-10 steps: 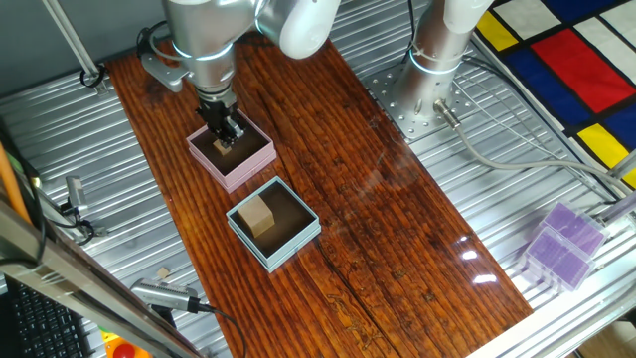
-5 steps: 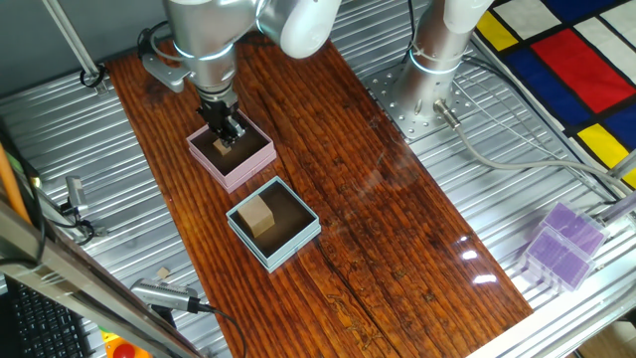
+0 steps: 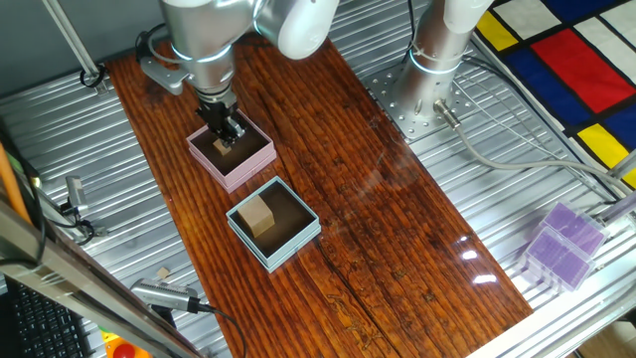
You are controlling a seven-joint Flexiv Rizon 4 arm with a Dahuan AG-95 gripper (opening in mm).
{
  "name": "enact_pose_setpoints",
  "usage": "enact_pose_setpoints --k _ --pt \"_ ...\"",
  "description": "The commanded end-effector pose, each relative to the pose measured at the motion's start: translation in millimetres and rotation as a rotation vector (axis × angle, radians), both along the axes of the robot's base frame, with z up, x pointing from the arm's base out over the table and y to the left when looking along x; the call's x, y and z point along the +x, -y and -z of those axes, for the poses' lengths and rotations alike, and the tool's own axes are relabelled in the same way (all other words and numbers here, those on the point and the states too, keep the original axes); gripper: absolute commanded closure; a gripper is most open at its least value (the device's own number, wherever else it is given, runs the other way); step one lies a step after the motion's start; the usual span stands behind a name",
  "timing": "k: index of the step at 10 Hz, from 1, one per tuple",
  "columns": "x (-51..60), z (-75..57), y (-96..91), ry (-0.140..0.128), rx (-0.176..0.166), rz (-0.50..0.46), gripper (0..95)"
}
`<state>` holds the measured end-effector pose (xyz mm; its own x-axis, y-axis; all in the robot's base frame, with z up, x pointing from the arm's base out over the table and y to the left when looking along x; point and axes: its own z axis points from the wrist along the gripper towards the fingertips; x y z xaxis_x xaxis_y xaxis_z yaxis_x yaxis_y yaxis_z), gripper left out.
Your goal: Move an object from one box to another
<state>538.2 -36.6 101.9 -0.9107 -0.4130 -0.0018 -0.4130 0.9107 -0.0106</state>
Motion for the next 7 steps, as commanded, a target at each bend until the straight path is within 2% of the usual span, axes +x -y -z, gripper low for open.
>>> enact_pose_setpoints --k 1,7 --pt "0.9 0.2 -0.3 0.001 0.005 -0.022 95.0" --pt "0.9 0.2 -0.3 -0.004 -0.006 -0.004 95.0"
